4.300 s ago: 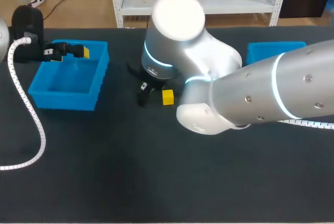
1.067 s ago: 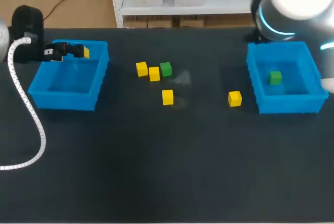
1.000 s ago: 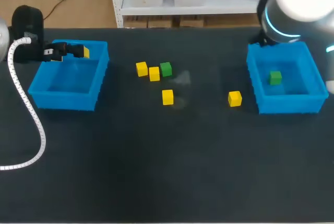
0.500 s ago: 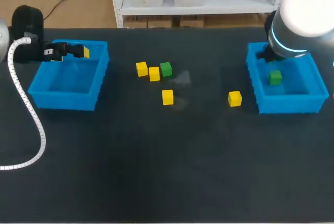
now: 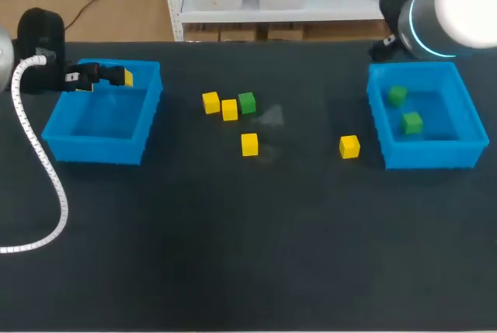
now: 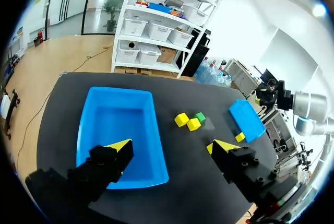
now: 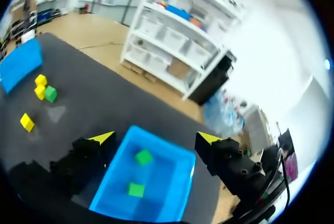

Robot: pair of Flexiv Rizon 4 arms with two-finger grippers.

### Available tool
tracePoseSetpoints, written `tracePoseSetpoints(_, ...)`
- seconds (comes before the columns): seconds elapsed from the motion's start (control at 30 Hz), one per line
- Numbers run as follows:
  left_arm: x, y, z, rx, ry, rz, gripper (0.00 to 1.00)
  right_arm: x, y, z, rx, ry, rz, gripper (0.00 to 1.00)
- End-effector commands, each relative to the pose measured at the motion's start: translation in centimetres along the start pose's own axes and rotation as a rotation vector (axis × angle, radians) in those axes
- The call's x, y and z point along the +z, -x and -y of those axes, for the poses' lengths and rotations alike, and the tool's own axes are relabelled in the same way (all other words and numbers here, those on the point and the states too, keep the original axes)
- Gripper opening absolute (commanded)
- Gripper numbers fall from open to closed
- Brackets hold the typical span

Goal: Put the green cubes in the right bin and the yellow cubes in the left bin.

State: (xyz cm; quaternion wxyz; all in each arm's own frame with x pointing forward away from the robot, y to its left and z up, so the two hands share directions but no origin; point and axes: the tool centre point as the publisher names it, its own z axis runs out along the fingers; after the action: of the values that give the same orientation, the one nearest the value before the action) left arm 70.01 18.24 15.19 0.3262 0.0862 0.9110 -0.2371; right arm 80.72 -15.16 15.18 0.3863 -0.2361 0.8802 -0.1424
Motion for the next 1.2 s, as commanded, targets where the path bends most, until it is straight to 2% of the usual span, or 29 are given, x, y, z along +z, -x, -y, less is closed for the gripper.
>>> tracePoseSetpoints(0.03, 0.0, -0.1, -0.2, 0.002, -0.01, 0.006, 1.0, 0.6, 2.0, -1.0, -0.155, 0.017, 0.09, 1.0)
tracePoseSetpoints(0.1, 0.0, -0.1, -0.2, 0.002, -0.01, 0.006, 1.0, 0.6, 3.5, -2.0, -0.253, 0.024, 0.118, 1.0)
tracePoseSetpoints(0.37, 0.0, -0.1, -0.2, 0.002, -0.01, 0.006, 1.0, 0.0, 7.4, -6.2, -0.58, 0.113, 0.229, 1.0)
tracePoseSetpoints(0.43, 0.0, -0.1, -0.2, 0.002, -0.01, 0.006, 1.0, -0.8, 7.9, -7.6, -0.689, 0.16, 0.283, 1.0)
tracePoseSetpoints(0.53, 0.0, -0.1, -0.2, 0.002, -0.01, 0.006, 1.0, -1.9, 8.5, -9.6, -0.84, 0.184, 0.344, 1.0)
tracePoseSetpoints(0.7, 0.0, -0.1, -0.2, 0.002, -0.01, 0.006, 1.0, -3.5, 8.9, -12.2, -1.028, 0.244, 0.397, 1.0)
tracePoseSetpoints(0.9, 0.0, -0.1, -0.2, 0.002, -0.01, 0.006, 1.0, -3.4, 8.5, -15.2, -1.149, 0.317, 0.395, 1.0)
tracePoseSetpoints(1.2, 0.0, -0.1, -0.2, 0.002, -0.01, 0.006, 1.0, -1.5, 7.5, -20.1, -1.179, 0.382, 0.367, 1.0)
